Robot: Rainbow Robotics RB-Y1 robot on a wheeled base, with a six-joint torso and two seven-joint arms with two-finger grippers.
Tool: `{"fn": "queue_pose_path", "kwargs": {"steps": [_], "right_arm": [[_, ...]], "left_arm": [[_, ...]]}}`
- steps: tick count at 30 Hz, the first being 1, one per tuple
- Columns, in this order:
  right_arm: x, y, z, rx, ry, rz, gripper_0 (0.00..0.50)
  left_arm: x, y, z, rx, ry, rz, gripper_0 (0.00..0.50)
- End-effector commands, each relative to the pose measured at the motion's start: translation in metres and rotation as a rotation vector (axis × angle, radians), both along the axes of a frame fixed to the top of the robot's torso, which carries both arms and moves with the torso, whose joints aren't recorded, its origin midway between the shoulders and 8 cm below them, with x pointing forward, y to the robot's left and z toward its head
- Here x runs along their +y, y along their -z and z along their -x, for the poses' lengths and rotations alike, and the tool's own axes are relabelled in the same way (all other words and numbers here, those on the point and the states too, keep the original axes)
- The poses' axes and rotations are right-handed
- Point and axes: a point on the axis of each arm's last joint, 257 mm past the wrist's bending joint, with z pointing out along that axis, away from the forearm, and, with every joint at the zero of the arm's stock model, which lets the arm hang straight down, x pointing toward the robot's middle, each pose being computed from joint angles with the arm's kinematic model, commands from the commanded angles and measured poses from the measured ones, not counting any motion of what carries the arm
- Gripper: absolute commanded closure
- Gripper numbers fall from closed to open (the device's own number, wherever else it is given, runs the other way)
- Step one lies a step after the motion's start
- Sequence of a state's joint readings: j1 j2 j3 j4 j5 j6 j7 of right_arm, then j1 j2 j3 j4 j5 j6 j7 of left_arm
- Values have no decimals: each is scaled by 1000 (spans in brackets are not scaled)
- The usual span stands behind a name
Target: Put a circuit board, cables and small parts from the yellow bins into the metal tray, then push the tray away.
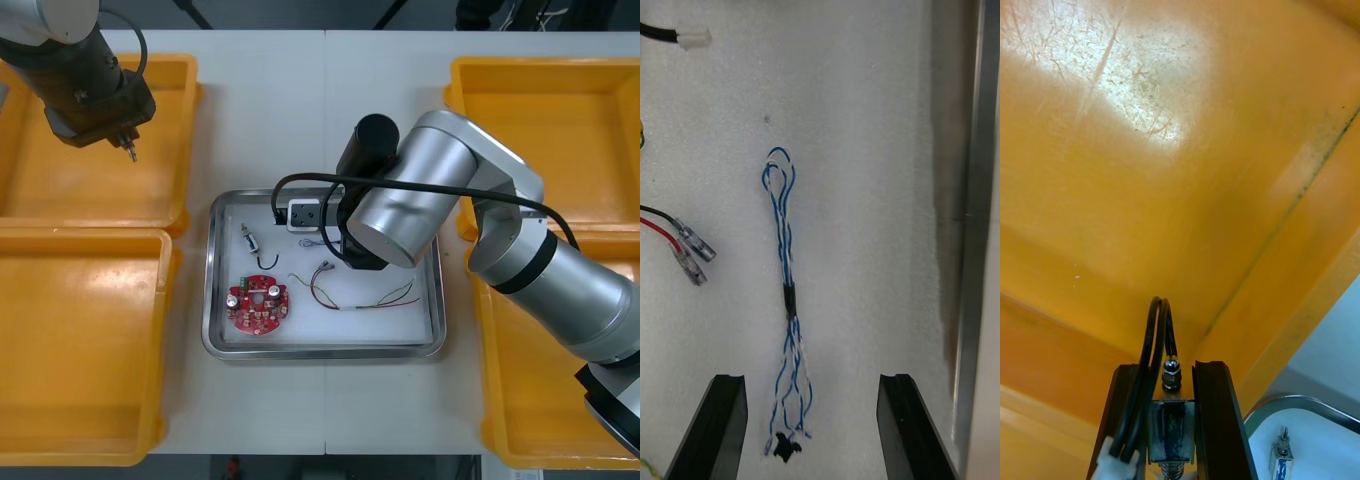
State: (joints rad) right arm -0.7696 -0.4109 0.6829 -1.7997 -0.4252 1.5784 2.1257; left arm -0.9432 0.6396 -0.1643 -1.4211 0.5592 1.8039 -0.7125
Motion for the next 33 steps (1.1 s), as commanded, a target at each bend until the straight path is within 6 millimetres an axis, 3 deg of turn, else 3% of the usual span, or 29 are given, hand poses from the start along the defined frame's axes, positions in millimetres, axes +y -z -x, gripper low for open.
{"fn": "queue_pose_path", "kwargs": {"steps": [1,6,15,22,27,33], "right_arm": [[-2,-44,10,-37,3,-39,0],[-39,-67,29,1,117,-4,0],[-51,-124,28,-70,388,-343,0],[-85,-132,29,8,668,-605,0],[-111,-151,23,-20,815,-732,0],[-155,-143,36,-26,973,-817,0]], "left_arm": [[12,-25,-1,-49,35,-18,500],[-1,-31,3,-60,63,2,500],[-36,-32,23,-43,120,-23,500],[-70,-21,34,-49,140,-33,500],[-101,-5,41,-47,157,-25,500],[-137,17,35,-89,139,28,500]]}}
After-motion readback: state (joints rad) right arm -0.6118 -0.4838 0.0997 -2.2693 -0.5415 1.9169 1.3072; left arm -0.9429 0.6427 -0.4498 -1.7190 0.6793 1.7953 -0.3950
